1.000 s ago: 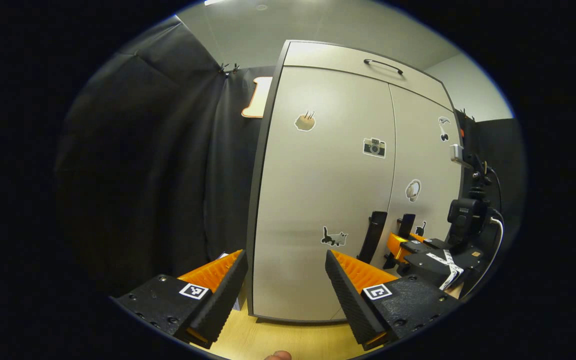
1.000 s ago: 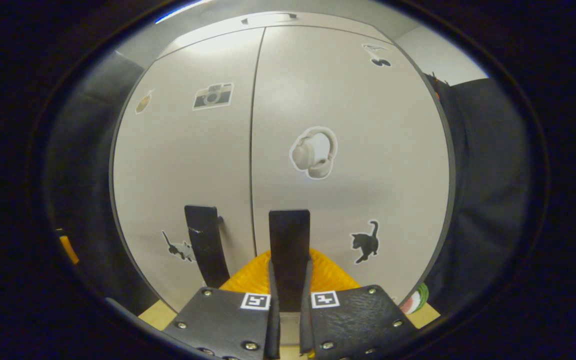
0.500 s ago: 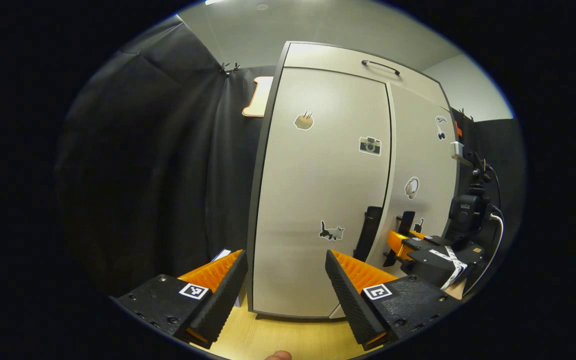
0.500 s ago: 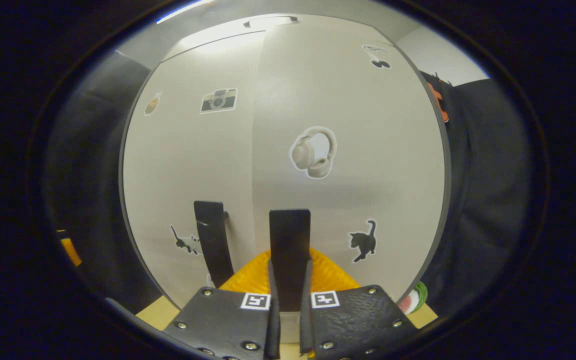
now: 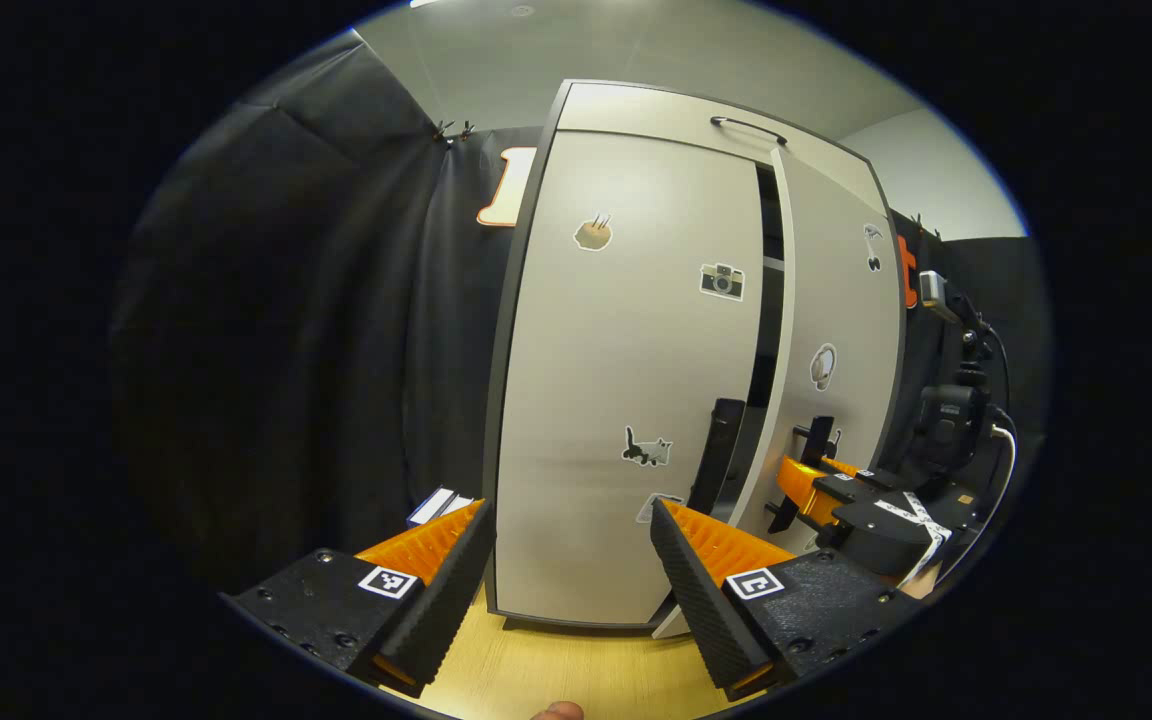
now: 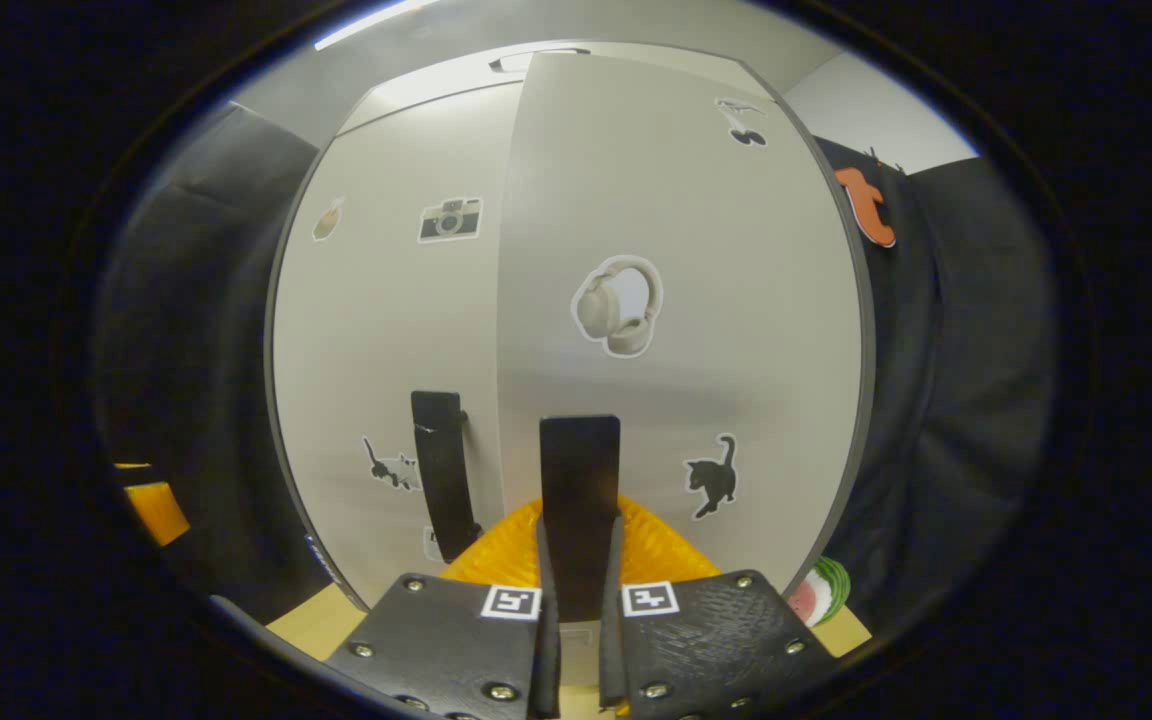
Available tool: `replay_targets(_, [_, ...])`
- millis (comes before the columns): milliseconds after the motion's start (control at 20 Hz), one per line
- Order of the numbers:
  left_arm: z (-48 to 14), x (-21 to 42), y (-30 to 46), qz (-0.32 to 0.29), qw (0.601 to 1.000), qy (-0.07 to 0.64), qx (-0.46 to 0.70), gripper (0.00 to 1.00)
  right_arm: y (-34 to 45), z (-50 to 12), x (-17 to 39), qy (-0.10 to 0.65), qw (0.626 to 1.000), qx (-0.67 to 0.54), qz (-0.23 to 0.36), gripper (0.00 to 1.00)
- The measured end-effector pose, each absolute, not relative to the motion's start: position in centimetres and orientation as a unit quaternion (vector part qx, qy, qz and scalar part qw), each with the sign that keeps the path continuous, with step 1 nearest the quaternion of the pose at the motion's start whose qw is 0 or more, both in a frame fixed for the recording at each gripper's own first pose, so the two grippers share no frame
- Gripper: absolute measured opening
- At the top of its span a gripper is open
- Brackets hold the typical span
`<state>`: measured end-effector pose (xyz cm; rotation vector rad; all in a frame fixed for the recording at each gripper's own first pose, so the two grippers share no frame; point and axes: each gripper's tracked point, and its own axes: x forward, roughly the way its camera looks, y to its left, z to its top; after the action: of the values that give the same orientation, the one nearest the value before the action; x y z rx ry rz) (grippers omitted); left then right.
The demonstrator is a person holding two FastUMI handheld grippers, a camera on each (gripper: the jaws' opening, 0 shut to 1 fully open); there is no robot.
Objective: Open the right door of the double-door shoe cabinet with the right hand, and open the left door with the left hand.
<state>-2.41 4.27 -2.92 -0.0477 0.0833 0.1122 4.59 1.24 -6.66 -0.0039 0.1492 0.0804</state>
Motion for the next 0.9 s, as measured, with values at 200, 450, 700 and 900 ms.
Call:
replay_targets(200, [-3.3, -2.5, 3.1, 0.045, 0.998, 0.047, -0.027, 0.97, 0.6, -6.5, 3.5, 0.075, 0.996, -0.002, 0.052, 0.16])
replay_targets(450, [-3.4, -2.7, 2.3, 0.042, 0.998, 0.049, -0.02, 0.96, 0.0, -6.4, 2.5, 0.076, 0.995, -0.002, 0.063, 0.15])
replay_targets(700, [-3.7, -2.9, 1.9, 0.046, 0.997, 0.051, -0.022, 0.96, -0.5, -6.2, 1.8, 0.07, 0.996, 0.005, 0.063, 0.15])
replay_targets(900, [-3.9, -2.8, 1.6, 0.048, 0.997, 0.053, -0.026, 0.96, -0.9, -6.0, 1.3, 0.068, 0.996, 0.007, 0.064, 0.15])
